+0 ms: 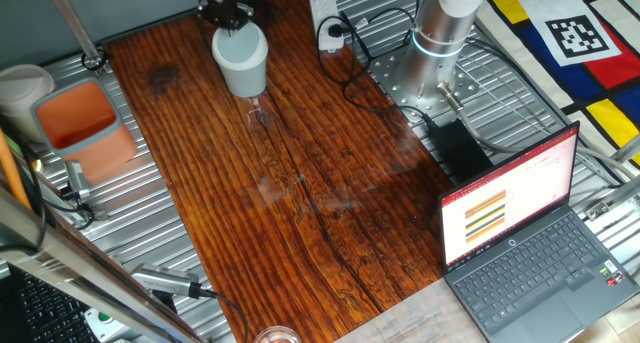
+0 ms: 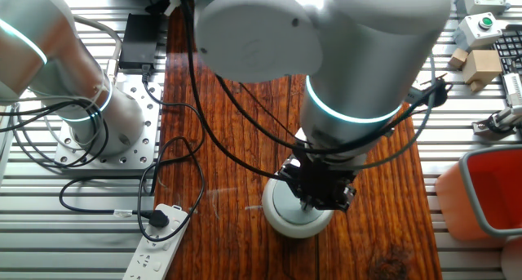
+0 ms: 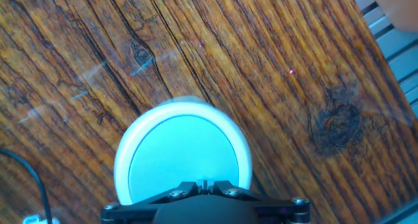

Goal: Put the garbage in the trash can

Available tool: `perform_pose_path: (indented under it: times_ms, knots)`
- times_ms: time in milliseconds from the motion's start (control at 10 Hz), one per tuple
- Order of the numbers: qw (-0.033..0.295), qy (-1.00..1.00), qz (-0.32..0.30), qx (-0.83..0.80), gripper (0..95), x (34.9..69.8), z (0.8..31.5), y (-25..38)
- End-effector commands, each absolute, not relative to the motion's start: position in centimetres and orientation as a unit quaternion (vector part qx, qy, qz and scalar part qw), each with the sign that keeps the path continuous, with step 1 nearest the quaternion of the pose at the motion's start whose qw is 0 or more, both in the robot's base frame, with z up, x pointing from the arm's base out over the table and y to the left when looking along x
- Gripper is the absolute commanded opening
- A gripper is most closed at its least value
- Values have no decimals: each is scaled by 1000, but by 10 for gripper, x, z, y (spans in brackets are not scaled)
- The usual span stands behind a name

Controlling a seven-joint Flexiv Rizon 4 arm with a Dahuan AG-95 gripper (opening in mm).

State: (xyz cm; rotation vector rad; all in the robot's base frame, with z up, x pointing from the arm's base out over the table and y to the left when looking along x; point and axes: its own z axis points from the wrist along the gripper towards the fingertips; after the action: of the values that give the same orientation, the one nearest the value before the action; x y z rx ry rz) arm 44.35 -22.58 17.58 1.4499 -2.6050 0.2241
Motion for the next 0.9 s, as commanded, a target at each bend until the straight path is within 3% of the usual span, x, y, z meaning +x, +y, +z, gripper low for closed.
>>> perform_pose_path:
  times_ms: [100,900]
  knots:
    - [76,-868,74,485,0,441,180,-228]
    - [74,-870,72,483,0,439,174,-230]
